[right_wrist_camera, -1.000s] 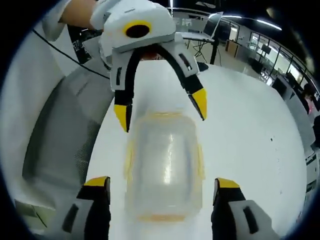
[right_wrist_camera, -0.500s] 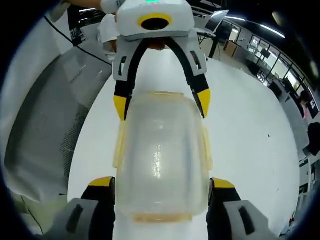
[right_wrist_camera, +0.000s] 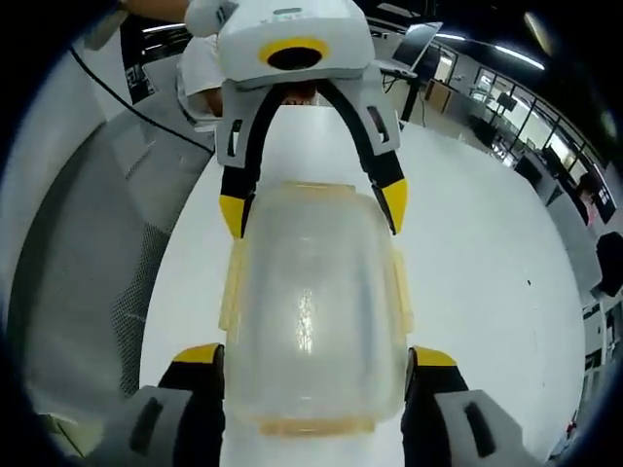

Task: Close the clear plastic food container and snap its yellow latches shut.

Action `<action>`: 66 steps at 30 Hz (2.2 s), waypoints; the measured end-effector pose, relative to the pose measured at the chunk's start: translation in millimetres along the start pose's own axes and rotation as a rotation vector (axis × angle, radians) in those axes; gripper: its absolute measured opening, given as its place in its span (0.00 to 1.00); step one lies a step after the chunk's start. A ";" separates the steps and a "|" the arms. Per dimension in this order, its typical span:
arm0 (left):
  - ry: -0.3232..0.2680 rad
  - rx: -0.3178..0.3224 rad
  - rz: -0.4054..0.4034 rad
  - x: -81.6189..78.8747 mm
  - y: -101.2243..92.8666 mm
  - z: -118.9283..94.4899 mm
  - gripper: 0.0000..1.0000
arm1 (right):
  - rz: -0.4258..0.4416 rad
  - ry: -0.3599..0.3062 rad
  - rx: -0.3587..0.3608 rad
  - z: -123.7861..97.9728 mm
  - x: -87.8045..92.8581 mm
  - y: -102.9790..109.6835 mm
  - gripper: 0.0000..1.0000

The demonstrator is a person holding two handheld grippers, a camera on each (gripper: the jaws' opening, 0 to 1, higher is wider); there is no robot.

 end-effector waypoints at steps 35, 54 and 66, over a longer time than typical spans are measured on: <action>-0.019 0.039 -0.028 71.5 83.6 -9.0 0.79 | 0.001 0.076 0.004 20.4 -63.9 -88.4 0.75; -0.022 0.044 -0.035 70.9 127.6 10.7 0.80 | 0.003 0.058 -0.002 8.3 -60.5 -133.5 0.75; -0.015 0.013 -0.037 68.2 126.3 6.1 0.99 | 0.029 0.056 0.057 8.2 -67.6 -131.3 0.99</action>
Point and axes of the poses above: the point that each gripper's makers call its tool centre point, and the gripper's own axes: z roughly forward along the fingers, y roughly to its left, x roughly out of its underside, the point moved 3 cm from there along -z, roughly backward along the fingers, and after that the axes turned 15 degrees about -x, right-handed, at the moved point
